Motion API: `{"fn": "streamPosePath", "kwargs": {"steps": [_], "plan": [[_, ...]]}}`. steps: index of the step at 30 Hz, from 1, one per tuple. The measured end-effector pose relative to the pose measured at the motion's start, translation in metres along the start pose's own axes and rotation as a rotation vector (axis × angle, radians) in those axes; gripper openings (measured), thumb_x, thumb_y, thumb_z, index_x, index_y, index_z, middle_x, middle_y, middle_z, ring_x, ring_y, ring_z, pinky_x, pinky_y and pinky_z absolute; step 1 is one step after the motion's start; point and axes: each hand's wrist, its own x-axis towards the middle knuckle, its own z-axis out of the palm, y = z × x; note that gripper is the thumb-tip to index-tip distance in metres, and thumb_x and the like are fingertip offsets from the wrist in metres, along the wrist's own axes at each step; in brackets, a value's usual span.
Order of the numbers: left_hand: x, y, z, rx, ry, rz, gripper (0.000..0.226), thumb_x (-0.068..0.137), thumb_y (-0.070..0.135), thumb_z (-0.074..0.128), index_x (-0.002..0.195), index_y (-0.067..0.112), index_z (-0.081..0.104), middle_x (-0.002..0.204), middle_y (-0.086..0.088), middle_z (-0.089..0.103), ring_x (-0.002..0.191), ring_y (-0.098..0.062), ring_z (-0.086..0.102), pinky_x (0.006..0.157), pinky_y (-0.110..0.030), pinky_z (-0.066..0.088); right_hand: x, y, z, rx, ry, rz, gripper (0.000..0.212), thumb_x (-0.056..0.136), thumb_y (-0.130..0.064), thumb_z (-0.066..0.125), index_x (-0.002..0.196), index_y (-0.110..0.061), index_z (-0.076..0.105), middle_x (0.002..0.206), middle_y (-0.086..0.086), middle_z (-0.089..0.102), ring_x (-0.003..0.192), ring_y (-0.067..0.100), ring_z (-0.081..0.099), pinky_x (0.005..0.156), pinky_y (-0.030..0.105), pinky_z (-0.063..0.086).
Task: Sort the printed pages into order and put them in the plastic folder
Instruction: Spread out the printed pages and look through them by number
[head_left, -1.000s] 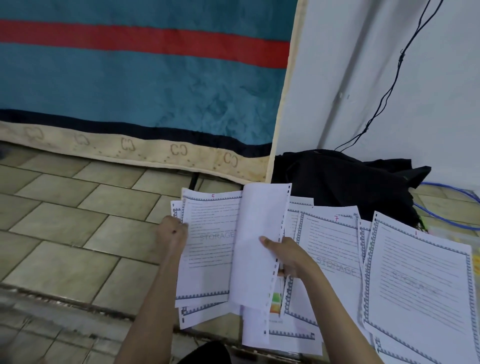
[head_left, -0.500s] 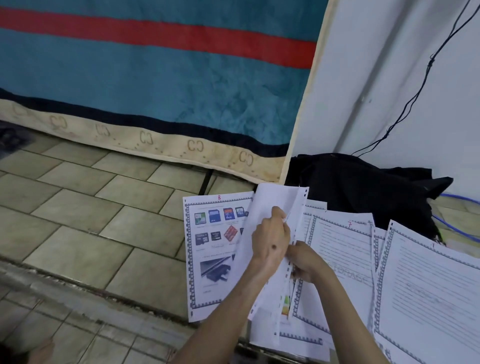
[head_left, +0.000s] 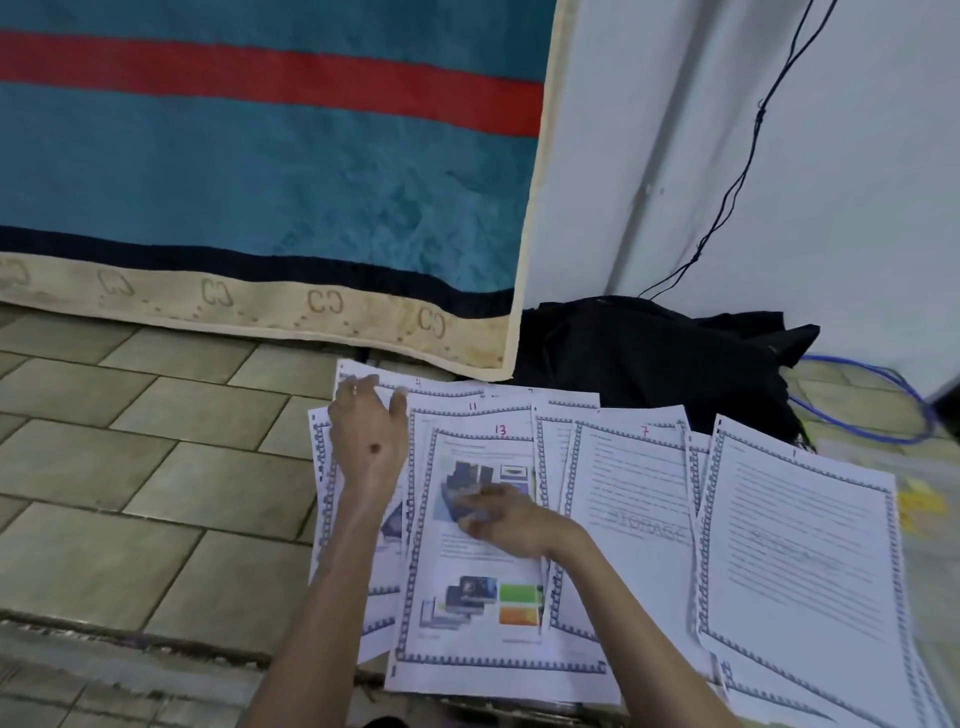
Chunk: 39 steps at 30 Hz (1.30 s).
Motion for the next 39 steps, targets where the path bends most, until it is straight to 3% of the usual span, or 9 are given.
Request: {"fn": "streamPosePath", "kwargs": {"steps": [5,9,12,17,23,28,31,35,39], "plan": [[0.008,-0.013,0.035,0.085,-0.308,-0.107,0.056,0.089,0.027,0.059,0.136,0.003,0.039,0.127,-0.023,0.051,0.111,-0.04,0.054,0.089,-0.047,0.05,0.014,0.016,0.003,-0.071,0.03,-0.088,0.044,0.095,-0.031,0.052,0.138,-0.024,0.045,0.151,0.008,0.029,0.14,0.026,0.028,0.114,0.036,0.026],[0.007,-0.013,0.055,0.141,-0.369,-0.24,0.071,0.081,0.036,0.069,0.132,-0.001,0.036,0.132,-0.023,0.046,0.121,-0.042,0.045,0.094,-0.048,0.044,0.015,0.024,-0.003,0.025,0.181,-0.174,0.042,0.091,-0.015,0.056,0.133,-0.02,0.055,0.143,0.005,0.047,0.13,0.023,0.044,0.109,0.036,0.035],[0.008,-0.011,0.062,0.077,-0.339,-0.306,0.069,0.079,0.024,0.074,0.128,-0.004,0.035,0.13,-0.025,0.048,0.117,-0.041,0.05,0.091,-0.046,0.047,0.019,0.042,-0.011,-0.142,0.432,0.052,0.056,0.092,-0.04,0.053,0.144,-0.032,0.035,0.158,0.003,0.016,0.146,0.027,0.007,0.116,0.053,0.007],[0.02,-0.019,0.06,-0.024,-0.403,-0.319,0.052,0.083,0.029,0.069,0.116,-0.008,0.053,0.127,-0.021,0.055,0.116,-0.033,0.054,0.093,-0.034,0.044,0.024,0.071,-0.012,-0.219,0.327,0.183,0.068,0.094,-0.06,0.032,0.15,-0.037,0.001,0.159,-0.001,-0.017,0.144,0.027,-0.022,0.112,0.057,-0.01],[0.021,-0.016,0.044,-0.173,-0.189,-0.322,0.056,0.077,0.017,0.077,0.121,-0.008,0.052,0.127,-0.025,0.055,0.116,-0.036,0.054,0.093,-0.034,0.043,0.022,0.075,-0.02,-0.299,0.455,0.096,0.049,0.099,-0.045,0.03,0.146,-0.034,0.026,0.157,-0.004,0.019,0.144,0.021,0.013,0.11,0.05,0.018],[0.014,-0.009,0.052,-0.187,-0.146,-0.327,0.054,0.079,0.019,0.074,0.122,-0.007,0.053,0.124,-0.025,0.059,0.115,-0.037,0.055,0.094,-0.036,0.043,0.038,0.076,-0.073,-0.29,0.582,0.18,0.033,0.098,-0.021,0.039,0.126,-0.014,0.055,0.124,0.013,0.054,0.119,0.031,0.047,0.094,0.042,0.042],[0.011,-0.012,0.057,-0.185,-0.128,-0.283,0.043,0.082,0.025,0.071,0.112,-0.004,0.061,0.115,-0.023,0.064,0.108,-0.037,0.06,0.089,-0.036,0.045,0.058,0.088,-0.109,-0.326,0.668,0.176,0.035,0.095,-0.005,0.038,0.124,-0.013,0.057,0.123,0.012,0.054,0.118,0.03,0.045,0.093,0.04,0.041],[0.002,-0.024,0.066,-0.208,-0.084,-0.187,0.04,0.083,0.034,0.068,0.105,0.001,0.063,0.109,-0.02,0.067,0.103,-0.035,0.062,0.085,-0.037,0.047,0.074,0.102,-0.131,-0.336,0.524,0.272,0.042,0.097,-0.014,0.035,0.137,-0.022,0.045,0.134,0.009,0.045,0.127,0.03,0.031,0.104,0.044,0.026],[-0.008,-0.037,0.072,-0.184,-0.06,-0.104,0.041,0.086,0.036,0.064,0.103,-0.001,0.06,0.102,-0.021,0.068,0.096,-0.033,0.062,0.076,-0.033,0.044,0.081,0.107,-0.138,-0.025,0.55,0.25,0.016,0.09,-0.024,0.055,0.1,-0.025,0.068,0.115,0.003,0.059,0.12,0.028,0.036,0.097,0.042,0.026]]}}
